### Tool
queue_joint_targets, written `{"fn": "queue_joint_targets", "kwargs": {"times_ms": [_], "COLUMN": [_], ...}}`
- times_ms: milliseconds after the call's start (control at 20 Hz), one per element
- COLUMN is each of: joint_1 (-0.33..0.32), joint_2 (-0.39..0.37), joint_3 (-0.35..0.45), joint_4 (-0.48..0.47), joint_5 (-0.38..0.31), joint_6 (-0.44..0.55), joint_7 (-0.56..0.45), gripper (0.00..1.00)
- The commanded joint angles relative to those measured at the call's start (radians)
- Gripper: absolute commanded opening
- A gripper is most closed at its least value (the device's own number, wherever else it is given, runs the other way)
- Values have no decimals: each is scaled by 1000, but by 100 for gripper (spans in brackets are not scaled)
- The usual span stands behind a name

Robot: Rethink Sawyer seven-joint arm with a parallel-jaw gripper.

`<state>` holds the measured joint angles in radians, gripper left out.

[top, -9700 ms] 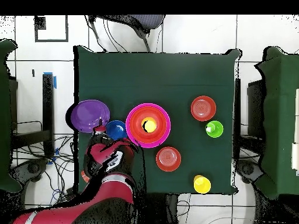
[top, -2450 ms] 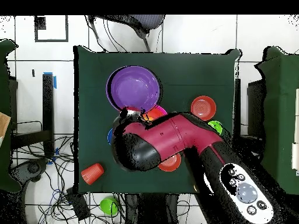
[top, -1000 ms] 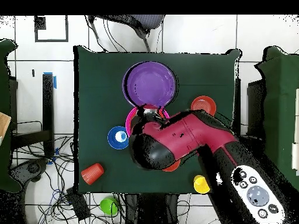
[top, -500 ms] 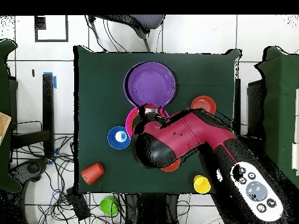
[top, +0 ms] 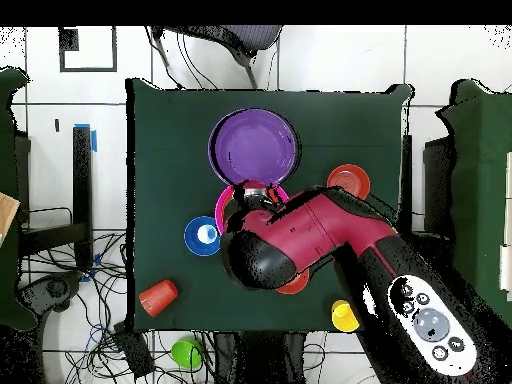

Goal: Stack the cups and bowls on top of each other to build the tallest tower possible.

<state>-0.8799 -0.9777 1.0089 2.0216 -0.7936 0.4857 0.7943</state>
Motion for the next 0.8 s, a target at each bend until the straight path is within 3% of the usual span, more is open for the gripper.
{"fn": "queue_joint_targets", "kwargs": {"times_ms": [50,800], "joint_1": [16,-22], "joint_2": [34,29], "joint_3": [-21,-15], "joint_4": [80,129], "joint_5": [-67,-85], "joint_6": [76,22], "joint_7": [-81,-61], "gripper": [0,0]}}
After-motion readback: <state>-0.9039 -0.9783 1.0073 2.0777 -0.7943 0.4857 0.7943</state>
